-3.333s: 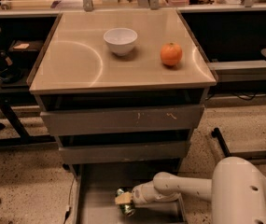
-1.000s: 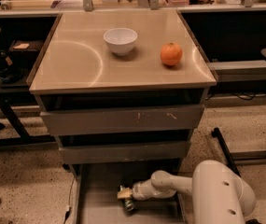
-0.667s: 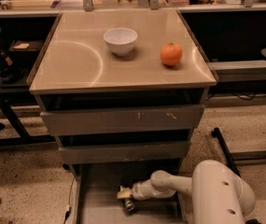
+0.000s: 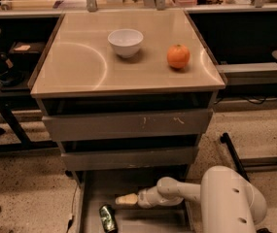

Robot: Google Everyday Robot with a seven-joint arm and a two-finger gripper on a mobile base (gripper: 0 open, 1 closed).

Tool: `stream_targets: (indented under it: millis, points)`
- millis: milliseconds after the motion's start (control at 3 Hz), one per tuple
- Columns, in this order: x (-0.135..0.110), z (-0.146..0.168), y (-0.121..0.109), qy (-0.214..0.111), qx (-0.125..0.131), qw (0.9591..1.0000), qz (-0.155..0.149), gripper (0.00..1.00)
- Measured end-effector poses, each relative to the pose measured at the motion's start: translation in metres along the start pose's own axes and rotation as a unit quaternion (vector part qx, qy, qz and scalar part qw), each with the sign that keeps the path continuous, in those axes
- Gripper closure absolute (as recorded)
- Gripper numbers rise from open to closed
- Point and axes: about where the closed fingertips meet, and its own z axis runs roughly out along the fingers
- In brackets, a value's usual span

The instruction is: Place green can into bottom drawer

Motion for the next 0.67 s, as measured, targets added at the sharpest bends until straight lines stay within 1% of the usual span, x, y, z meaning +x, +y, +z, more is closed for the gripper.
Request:
stream_targets:
  millis: [333, 667]
  points:
    - [-0.022, -0.049, 0.003, -0.046, 0.029, 0.9985, 0.006, 0.00]
    - [-0.054, -0.124, 0.021, -0.122, 0.072, 0.9897, 0.021, 0.00]
